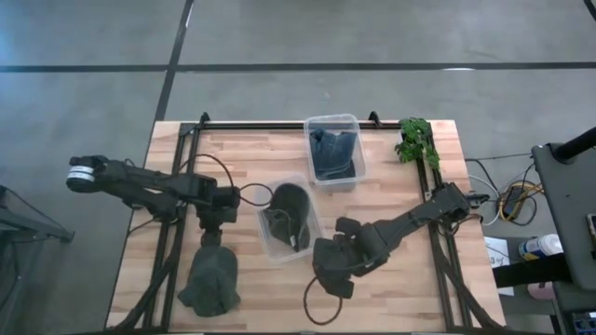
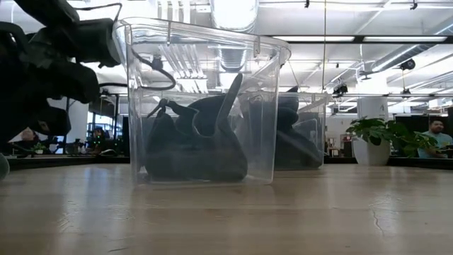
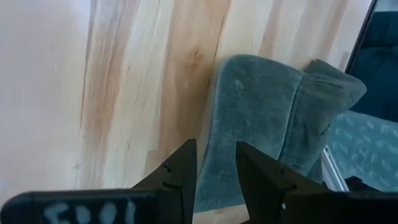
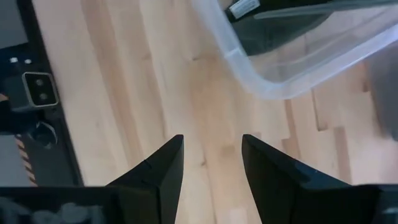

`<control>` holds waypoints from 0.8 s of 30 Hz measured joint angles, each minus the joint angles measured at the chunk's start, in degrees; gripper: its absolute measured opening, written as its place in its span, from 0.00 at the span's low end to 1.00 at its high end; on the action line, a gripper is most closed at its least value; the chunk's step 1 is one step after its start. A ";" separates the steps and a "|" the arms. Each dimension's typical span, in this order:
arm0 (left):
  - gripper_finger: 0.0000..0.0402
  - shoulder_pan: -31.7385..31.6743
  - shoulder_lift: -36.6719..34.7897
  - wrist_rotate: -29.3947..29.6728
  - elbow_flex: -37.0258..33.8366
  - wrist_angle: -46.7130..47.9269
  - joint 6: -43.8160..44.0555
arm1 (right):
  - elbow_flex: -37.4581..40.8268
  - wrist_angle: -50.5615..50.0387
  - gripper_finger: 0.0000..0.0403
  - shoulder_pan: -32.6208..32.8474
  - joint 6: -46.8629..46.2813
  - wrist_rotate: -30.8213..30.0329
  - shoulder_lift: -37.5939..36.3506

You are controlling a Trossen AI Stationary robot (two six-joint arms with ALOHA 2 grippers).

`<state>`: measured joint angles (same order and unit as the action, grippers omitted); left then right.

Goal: Pick & Place hat
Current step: Put the black cap into the left transparent bin

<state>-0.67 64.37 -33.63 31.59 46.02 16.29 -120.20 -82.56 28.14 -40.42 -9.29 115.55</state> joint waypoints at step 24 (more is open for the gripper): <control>0.26 0.02 10.24 -6.90 -0.13 -2.48 -2.26 | 0.74 -7.47 0.36 9.23 -12.59 -7.46 -1.43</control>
<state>-0.64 74.62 -40.53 31.46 43.54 14.04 -119.47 -90.03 37.38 -53.00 -16.75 114.11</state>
